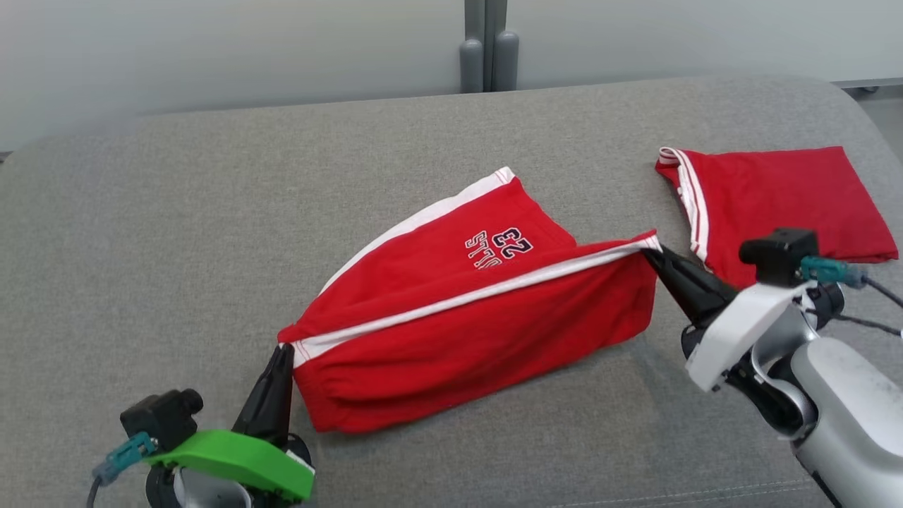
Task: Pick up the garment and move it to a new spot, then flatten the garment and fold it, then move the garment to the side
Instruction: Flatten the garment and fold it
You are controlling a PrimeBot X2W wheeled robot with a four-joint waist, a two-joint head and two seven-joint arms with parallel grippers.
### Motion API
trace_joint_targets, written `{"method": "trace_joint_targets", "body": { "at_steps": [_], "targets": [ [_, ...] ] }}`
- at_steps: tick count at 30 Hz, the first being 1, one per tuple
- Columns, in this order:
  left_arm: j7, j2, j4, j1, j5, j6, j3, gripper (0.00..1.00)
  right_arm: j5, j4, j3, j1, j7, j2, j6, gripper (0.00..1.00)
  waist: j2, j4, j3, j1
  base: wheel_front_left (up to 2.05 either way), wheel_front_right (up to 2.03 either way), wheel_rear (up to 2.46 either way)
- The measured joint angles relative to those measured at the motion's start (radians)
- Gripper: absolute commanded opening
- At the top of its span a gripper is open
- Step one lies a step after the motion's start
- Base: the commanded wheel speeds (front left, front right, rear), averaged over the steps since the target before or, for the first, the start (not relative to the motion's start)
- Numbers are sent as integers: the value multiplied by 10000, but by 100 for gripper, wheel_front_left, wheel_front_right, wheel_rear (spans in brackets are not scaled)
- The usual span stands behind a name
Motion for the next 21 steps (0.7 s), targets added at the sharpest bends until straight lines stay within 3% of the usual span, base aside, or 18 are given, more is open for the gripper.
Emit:
{"method": "trace_joint_targets", "body": {
  "at_steps": [8,21],
  "targets": [
    [290,-242,1041,-1500,2,573,-121,0,391,763,479,-2053,1175,-86,0,0,0,572,677,0,0,0,0],
    [299,-360,2399,-3253,-23,871,-696,0,723,2596,995,-3973,2309,-35,2,0,0,1638,1756,0,0,0,0]
  ]
}}
